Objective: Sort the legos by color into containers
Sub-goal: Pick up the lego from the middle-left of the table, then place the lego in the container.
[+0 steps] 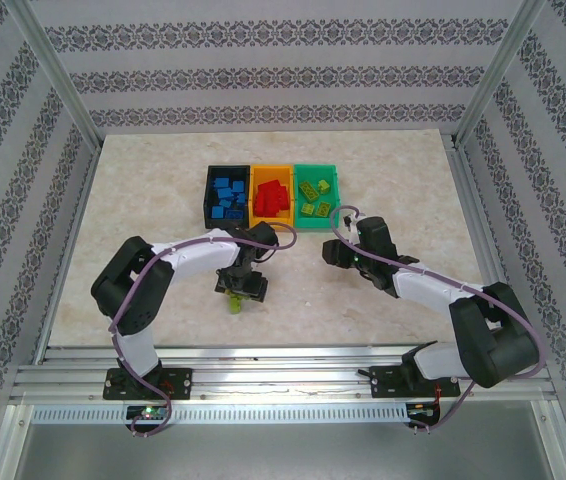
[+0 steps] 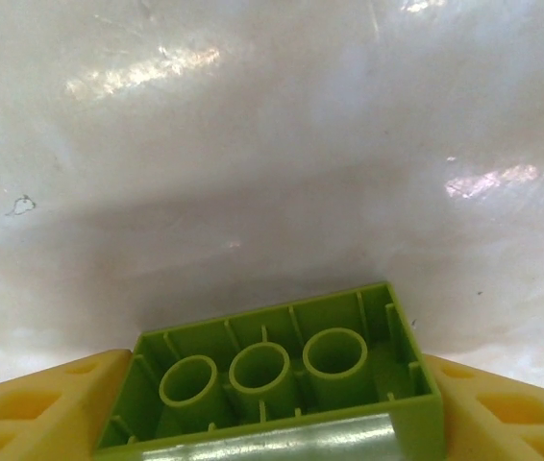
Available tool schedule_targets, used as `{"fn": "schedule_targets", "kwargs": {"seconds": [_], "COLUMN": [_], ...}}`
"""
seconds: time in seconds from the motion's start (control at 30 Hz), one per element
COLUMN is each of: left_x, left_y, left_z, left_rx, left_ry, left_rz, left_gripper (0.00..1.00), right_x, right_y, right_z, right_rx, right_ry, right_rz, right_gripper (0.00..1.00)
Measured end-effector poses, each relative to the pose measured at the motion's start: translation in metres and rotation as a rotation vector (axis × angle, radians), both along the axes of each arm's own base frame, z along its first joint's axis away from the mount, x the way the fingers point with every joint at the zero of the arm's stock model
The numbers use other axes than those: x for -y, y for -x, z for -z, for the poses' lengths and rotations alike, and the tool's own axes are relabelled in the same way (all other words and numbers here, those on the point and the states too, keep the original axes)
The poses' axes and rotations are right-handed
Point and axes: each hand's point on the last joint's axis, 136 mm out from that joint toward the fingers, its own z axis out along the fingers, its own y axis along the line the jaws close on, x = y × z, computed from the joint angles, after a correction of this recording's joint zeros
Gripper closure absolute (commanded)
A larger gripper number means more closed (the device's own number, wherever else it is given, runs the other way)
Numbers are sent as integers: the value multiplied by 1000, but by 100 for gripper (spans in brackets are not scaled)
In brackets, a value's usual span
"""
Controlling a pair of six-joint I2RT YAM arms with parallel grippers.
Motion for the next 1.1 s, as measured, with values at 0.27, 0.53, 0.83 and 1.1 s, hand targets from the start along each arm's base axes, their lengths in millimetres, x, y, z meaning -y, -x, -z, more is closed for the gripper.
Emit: {"fn": "schedule_targets", "kwargs": {"seconds": [0.27,0.53,0.83,1.1], "left_x": [6,44,93,136], "left_y": [-7,-39,-102,-153], "left_z": [-8,-41,-114,-144], "left_rx": [24,117,331,440], "left_ry": [21,165,323,389], "left_rz": [1,6,39,94], "left_gripper": [32,32,31,30], "right_x": [0,0,0,3], "right_y": [0,0,0,-1], "right_z": [0,0,0,-13], "right_rx": [1,1,1,43], "right_ry": [0,-1,-1,-5], "right_rz": [0,0,1,16], "right_gripper": [48,48,48,48]}}
